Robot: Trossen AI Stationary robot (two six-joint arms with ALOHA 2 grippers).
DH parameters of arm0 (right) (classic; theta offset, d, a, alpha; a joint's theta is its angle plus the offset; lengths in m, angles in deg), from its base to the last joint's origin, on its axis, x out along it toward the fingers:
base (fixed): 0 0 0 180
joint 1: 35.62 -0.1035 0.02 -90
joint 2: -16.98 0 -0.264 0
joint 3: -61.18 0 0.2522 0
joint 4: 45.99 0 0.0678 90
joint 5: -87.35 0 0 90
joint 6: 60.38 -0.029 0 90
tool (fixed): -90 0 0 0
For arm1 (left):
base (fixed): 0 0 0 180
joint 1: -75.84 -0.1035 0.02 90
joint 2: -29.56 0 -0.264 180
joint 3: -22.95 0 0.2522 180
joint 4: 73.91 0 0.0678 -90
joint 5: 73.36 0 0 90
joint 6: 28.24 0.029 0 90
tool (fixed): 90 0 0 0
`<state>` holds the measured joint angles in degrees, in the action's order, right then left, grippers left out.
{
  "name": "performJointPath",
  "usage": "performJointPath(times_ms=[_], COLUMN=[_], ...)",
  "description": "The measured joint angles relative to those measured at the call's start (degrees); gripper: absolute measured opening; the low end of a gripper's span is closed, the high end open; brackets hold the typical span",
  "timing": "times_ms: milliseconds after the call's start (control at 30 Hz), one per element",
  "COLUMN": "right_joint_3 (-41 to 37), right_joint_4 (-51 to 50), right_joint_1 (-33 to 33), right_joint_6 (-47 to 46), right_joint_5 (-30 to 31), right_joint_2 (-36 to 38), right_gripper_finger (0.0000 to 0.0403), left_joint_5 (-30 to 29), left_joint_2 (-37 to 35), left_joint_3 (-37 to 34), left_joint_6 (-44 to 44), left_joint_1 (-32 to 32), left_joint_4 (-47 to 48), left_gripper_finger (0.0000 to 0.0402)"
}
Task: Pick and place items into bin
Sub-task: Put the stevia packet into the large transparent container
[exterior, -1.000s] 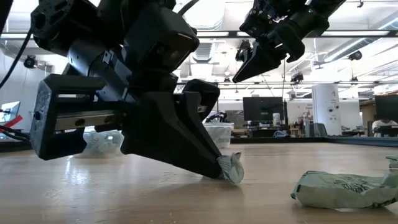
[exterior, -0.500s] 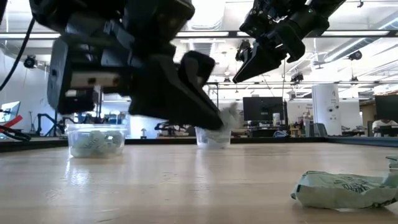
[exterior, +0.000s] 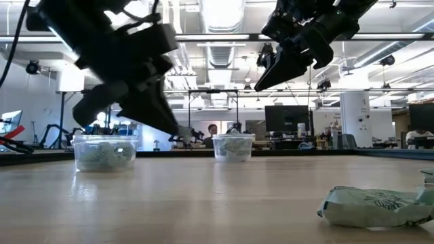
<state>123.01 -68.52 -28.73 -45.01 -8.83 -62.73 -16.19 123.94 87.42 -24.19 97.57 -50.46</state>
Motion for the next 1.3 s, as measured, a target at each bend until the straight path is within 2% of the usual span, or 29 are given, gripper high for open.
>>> performJointPath(times_ms=[133, 267, 467, 767, 1000, 1300], right_joint_3=[-0.1, -0.2, -0.4, -0.6, -0.6, -0.6], right_joint_4=[0.0, 0.0, 0.0, 0.1, 0.1, 0.1], right_joint_1=[0.0, 0.0, 0.0, 0.0, 0.0, 0.0], right_joint_6=[0.0, 0.0, 0.0, 0.0, 0.0, -0.1], right_joint_5=[0.0, 0.0, 0.0, 0.0, 0.0, 0.0], right_joint_2=[0.0, 0.0, 0.0, 0.0, 0.0, 0.0], right_gripper_finger=[0.0074, 0.0077, 0.0069, 0.0068, 0.0075, 0.0065], left_joint_5=[-5.4, -8.1, -9.1, -8.8, -2.3, -1.8], left_joint_2=[-4.6, -9.7, -18.2, -28.6, -31.2, -29.9], left_joint_3=[-4.0, -8.6, -14.7, -21.7, -23.4, -23.4], left_joint_6=[-4.8, -7.3, -11.2, -24.7, -26.3, -26.3], left_joint_1=[0.0, 0.0, 0.0, 0.0, 0.0, 0.0], left_joint_4=[3.9, 4.0, 4.0, 12.9, 13.3, 13.3], left_gripper_finger=[0.0001, 0.0001, 0.0001, 0.0001, 0.0001, 0.0001])
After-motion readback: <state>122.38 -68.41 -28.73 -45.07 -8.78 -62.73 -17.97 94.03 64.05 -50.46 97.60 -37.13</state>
